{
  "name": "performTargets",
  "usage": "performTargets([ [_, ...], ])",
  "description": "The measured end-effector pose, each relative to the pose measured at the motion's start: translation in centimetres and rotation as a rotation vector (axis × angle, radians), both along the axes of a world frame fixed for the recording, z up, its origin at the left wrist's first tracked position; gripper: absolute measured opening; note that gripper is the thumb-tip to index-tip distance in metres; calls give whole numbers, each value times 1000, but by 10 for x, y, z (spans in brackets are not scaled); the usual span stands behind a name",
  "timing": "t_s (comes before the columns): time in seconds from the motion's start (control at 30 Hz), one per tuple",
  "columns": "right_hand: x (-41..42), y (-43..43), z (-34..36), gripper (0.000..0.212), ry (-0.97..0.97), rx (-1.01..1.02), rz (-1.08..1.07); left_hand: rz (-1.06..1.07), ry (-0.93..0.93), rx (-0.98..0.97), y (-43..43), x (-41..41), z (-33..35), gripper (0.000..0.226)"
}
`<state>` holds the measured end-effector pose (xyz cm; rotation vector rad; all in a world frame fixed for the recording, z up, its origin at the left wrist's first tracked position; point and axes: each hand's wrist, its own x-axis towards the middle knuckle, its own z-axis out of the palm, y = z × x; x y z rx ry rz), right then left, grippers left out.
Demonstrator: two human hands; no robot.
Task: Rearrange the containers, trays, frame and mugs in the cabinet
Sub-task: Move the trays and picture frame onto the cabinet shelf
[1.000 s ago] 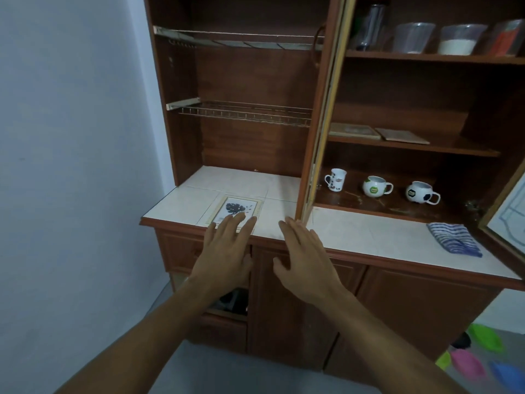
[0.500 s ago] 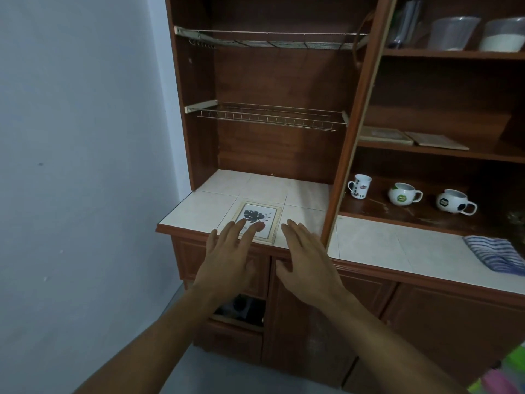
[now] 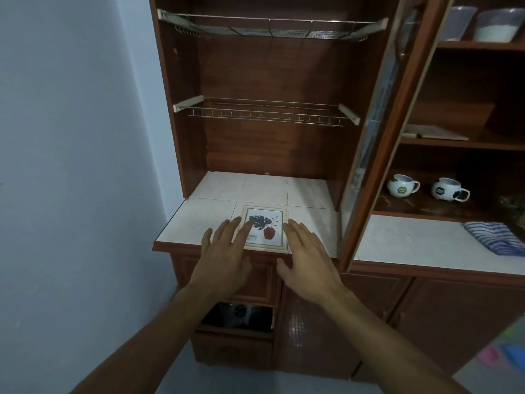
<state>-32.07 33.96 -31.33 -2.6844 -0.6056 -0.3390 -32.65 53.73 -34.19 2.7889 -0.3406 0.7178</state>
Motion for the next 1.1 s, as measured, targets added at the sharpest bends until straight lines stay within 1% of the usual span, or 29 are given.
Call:
performTargets([
  [0.23, 34, 10, -6, 76, 32, -16, -39, -8, 3, 5, 8, 39, -1, 73],
  [0.37, 52, 11, -8, 75, 56, -8, -41, 5, 61, -22, 8, 58, -1, 77],
  [0.5, 70, 11, -16, 75, 70, -7, -60, 27, 62, -22, 8, 75, -6, 75],
  [0.63, 91, 18, -22, 74, 90, 16, -81, 16, 87, -64, 13, 99, -8, 75],
  [0.87, 121, 32, -38, 76, 147, 51, -191, -12, 109, -93, 27, 143, -21, 75],
  [1.1, 139, 37, -51, 75, 169, 83, -257, -42, 193, -120, 32, 173, -36, 74],
])
